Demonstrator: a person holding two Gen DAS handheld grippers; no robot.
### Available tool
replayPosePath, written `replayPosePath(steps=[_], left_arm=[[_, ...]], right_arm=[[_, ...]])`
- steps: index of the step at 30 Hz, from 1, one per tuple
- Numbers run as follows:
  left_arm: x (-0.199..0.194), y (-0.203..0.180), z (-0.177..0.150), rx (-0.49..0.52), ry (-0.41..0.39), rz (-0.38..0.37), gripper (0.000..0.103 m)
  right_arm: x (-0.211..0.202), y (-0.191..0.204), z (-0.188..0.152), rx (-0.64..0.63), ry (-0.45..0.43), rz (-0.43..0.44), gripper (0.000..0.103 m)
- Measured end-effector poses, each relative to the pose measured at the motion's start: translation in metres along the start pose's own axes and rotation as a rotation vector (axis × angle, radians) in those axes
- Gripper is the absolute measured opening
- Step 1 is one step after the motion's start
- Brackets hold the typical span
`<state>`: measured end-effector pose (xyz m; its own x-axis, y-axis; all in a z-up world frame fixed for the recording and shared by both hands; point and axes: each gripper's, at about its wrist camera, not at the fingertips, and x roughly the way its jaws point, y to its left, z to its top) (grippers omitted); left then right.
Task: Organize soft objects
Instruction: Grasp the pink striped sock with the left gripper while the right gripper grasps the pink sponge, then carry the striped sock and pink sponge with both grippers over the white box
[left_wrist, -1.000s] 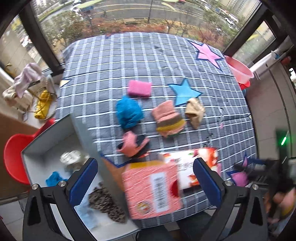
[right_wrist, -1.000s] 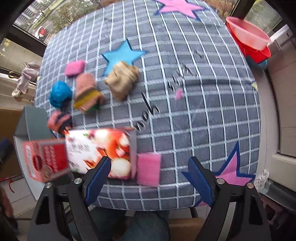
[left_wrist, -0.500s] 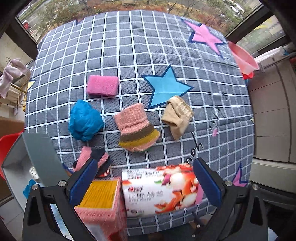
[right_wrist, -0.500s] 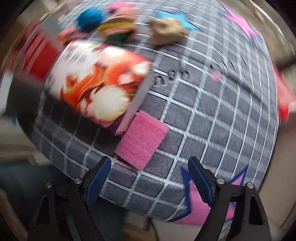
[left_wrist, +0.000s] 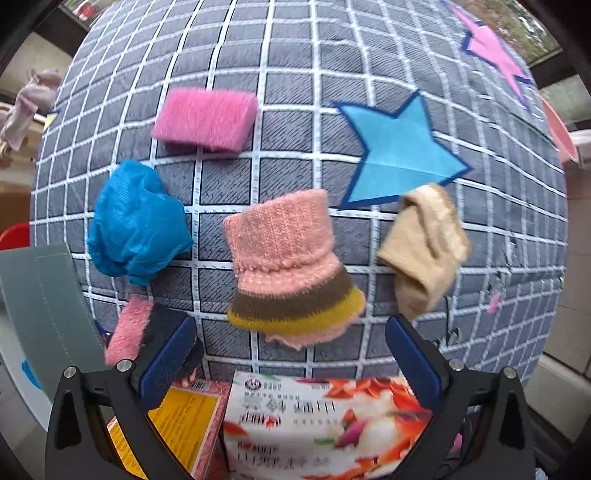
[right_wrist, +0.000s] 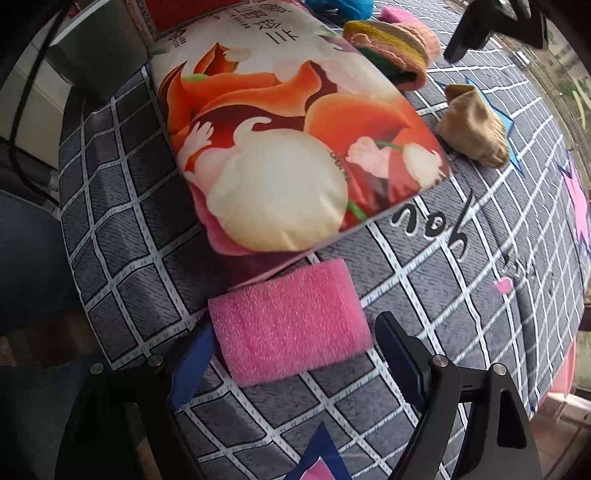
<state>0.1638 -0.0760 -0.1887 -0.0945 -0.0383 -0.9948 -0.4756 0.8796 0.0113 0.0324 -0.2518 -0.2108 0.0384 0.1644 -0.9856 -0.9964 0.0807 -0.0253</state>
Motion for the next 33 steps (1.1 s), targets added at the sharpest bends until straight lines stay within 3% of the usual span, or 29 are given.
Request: replayPosePath(steps=[6,8,10,12,15,17,19,27,33], left_arm=[[0.019,-0.005,0.008,-0.004,0.03,0.007,0.095],[0.027,-0.006,0.01,-0.01,0.057,0.015,0.083],[0.032,-0.007,0.011,-0.023,0.071,0.019,0.079],[0.035,-0.006,0.008,-0.034,0.07,0.018,0.075],[0.037,-0.009,0.012,-0.022,0.061,0.009,0.061],[0.033,-0.014,0.012,0.006,0.042,0.019,0.044],[0.027,-0.02,0.011,0.034,0.017,0.023,0.038],[-0.018,-0.025,0.008,0.085,-0.099,0.001,0.036],[-0.056,-0.026,0.0,0.127,-0.197,-0.014,0.036]], right_arm=[[-0.004,-0.008,-0.002,-0.023,-0.006,0.029,0.077],[-0.004,-0.009,-0.001,-0.016,-0.001,0.045,0.076],[-0.011,-0.017,-0.008,0.001,0.004,0.074,0.076],[-0.02,-0.023,-0.017,0.049,0.005,0.1,0.076],[-0.03,-0.043,-0.028,0.171,-0.003,0.127,0.076],[-0.038,-0.06,-0.035,0.263,-0.009,0.137,0.076],[-0.046,-0.077,-0.041,0.35,-0.021,0.141,0.076],[-0.076,-0.144,-0.05,0.656,-0.055,0.132,0.076],[-0.099,-0.161,-0.029,0.757,-0.084,0.129,0.076]])
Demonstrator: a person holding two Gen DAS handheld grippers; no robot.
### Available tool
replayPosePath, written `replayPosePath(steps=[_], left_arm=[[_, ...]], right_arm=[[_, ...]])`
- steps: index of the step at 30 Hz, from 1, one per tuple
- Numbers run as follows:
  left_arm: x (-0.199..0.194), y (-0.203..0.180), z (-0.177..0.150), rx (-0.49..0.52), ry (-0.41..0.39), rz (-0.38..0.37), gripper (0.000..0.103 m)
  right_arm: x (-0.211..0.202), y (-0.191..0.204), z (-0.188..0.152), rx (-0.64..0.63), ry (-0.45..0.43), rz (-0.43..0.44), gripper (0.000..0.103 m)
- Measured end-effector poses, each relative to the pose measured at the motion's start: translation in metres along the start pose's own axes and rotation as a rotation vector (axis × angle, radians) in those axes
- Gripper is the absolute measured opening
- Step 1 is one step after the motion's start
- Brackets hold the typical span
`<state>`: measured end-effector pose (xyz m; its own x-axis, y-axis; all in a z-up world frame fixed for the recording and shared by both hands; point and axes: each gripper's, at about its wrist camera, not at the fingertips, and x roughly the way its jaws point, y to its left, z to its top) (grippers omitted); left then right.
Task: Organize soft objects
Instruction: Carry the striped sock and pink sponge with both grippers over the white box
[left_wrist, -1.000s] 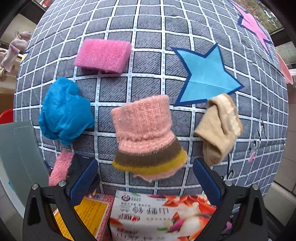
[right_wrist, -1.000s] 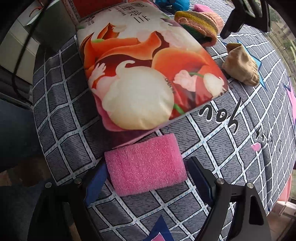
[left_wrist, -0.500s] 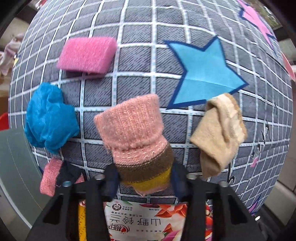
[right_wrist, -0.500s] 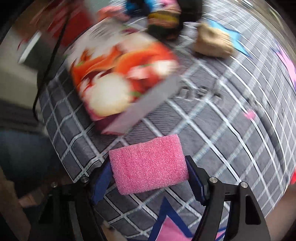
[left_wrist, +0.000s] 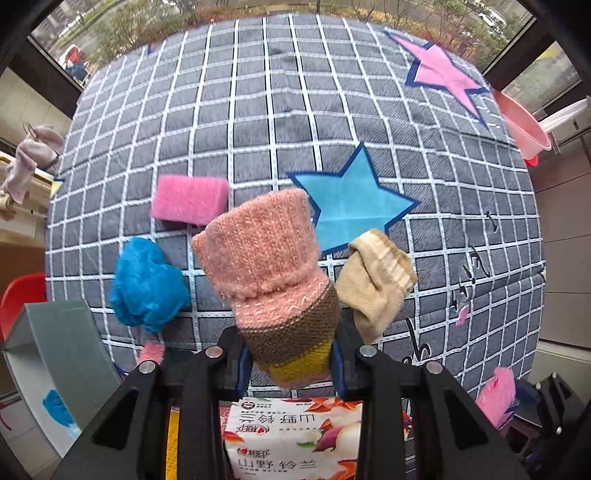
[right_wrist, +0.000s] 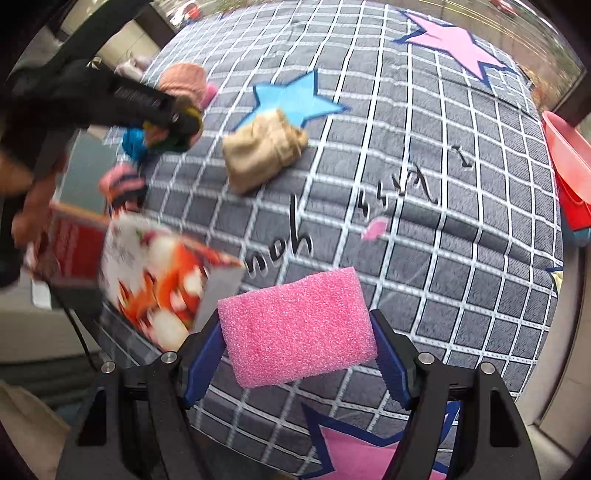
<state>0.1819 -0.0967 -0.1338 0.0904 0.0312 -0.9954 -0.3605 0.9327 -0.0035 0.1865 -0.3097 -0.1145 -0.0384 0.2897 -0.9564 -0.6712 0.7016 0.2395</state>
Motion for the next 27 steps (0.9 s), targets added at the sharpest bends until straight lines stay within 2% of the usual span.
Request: replayPosePath(steps=[5,12,21,27], left_arm=[[-0.027,0.012,-0.008,-0.018,-0.057,-0.012,0.036],[-0.061,0.056,-0.021,-0.059,-0.125,-0.034,0.036],[-0.096,0.098,-0.051,-0.092,-0.184,-0.015,0.036],[-0.11,0.121,-0.078,-0.107,-0.19,-0.026,0.036]], right_arm=[[-0.005,0.018,0.023,0.049,-0.033,0.023,0.076],[-0.007,0.054,0.04,0.106,-0.065,0.067,0.076],[-0.014,0.111,0.053,0.037,-0.075,0.085,0.076],[-0.018,0.138,0.049,-0.009,-0.075,0.082,0.076]])
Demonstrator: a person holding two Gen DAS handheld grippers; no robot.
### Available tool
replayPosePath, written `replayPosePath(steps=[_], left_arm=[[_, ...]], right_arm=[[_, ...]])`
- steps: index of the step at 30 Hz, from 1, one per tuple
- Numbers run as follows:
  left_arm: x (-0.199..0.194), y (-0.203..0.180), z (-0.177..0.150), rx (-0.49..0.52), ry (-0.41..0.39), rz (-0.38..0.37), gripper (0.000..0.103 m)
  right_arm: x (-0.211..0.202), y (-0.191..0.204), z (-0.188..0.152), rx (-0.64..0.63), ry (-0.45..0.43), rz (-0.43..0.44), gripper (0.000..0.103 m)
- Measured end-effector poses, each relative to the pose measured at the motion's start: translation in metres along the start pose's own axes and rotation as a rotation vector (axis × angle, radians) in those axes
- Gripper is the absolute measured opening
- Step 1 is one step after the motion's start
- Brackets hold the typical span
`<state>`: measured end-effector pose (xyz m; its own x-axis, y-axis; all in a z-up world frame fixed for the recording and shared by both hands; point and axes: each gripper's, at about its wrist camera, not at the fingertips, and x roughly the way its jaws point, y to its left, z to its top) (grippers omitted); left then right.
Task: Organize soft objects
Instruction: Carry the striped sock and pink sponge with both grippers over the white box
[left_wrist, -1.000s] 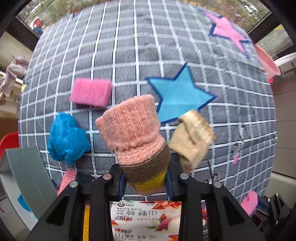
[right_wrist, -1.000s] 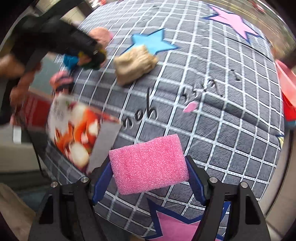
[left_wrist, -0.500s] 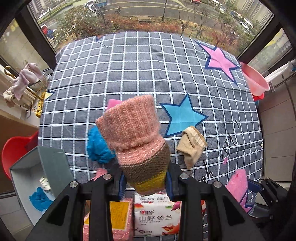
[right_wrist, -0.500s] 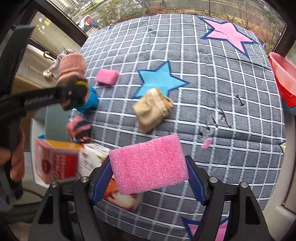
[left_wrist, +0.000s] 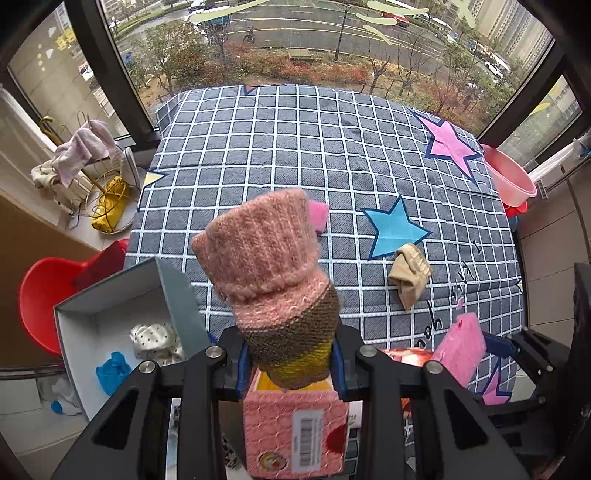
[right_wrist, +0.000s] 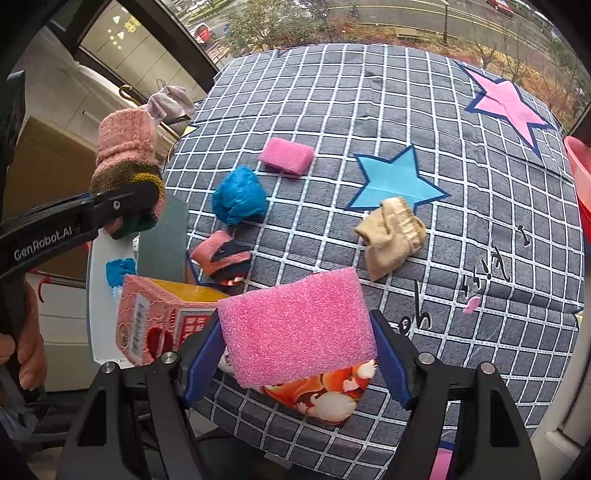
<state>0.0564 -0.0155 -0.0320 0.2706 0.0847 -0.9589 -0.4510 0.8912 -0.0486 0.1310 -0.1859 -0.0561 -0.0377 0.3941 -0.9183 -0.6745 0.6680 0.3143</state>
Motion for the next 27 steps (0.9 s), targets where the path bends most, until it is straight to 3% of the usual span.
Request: replayPosePath(steps=[14,27], left_arm=[[-0.027,0.048,-0.054,-0.031,-0.005,-0.007,0.037],[-0.027,0.094,-0.103,-0.085,0.005,0.019,0.037]], right_arm=[[-0.018,0.046,-0.025,-0.107,0.029,-0.038,0.076],[-0.035,0.12,-0.013,-0.269,-0.006,-0.053,0.076]])
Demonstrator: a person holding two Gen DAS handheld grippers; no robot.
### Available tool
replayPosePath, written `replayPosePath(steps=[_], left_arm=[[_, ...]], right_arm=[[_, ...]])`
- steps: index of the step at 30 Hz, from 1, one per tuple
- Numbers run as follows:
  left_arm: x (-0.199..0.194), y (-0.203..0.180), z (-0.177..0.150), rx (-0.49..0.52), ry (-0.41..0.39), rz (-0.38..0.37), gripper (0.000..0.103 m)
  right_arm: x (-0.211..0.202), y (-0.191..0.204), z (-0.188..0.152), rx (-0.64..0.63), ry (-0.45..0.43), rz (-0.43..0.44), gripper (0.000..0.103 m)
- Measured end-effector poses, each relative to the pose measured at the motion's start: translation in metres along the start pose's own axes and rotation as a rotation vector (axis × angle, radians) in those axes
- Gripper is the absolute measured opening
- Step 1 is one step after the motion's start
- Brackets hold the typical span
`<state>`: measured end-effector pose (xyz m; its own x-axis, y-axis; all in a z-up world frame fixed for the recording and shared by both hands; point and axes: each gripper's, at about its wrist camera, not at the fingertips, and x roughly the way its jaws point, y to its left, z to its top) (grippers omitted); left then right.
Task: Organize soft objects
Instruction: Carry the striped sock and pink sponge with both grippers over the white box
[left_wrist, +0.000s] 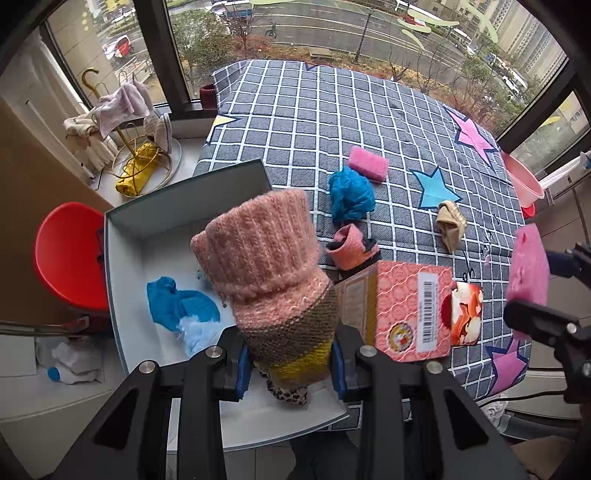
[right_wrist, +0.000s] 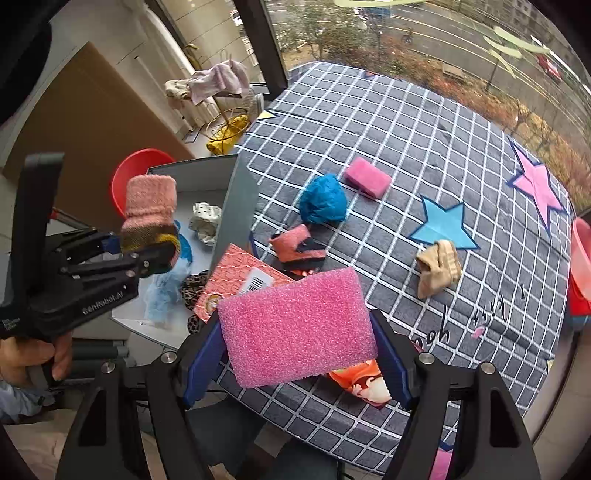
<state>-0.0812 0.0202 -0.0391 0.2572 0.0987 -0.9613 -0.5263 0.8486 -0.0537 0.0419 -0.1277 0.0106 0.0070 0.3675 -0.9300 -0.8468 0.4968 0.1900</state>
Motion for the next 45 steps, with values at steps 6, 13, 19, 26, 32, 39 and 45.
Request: replayPosePath(steps=[6,13,19,26,32,39,45], left_arm=[[-0.004,0.021,-0.014,-0.049,-0.014,-0.005,0.037],[-0.008,0.05,-0.03,-0.109,-0.018,0.01,0.037],[-0.009,0.069,-0.039,-0.145,-0.015,0.02,0.037],[-0.009,0.079,-0.041,-0.16,-0.023,0.013,0.037],[-0.007,0.083,-0.041,-0.165,-0.027,0.002,0.037],[-0.005,0.086,-0.04,-0.165,-0.024,-0.002,0.037],[-0.004,0.092,-0.04,-0.176,-0.022,-0.003,0.037]], right_arm=[[0.006,0.036,0.013,-0.086,0.013,0.003,0.076],[0.015,0.078,0.026,-0.177,0.023,0.018,0.076],[0.021,0.102,0.031,-0.223,0.03,0.032,0.076],[0.025,0.113,0.035,-0.244,0.043,0.031,0.076],[0.026,0.116,0.039,-0.255,0.045,0.02,0.076],[0.029,0.122,0.043,-0.271,0.049,0.016,0.076],[0.032,0.129,0.047,-0.287,0.054,0.02,0.076]])
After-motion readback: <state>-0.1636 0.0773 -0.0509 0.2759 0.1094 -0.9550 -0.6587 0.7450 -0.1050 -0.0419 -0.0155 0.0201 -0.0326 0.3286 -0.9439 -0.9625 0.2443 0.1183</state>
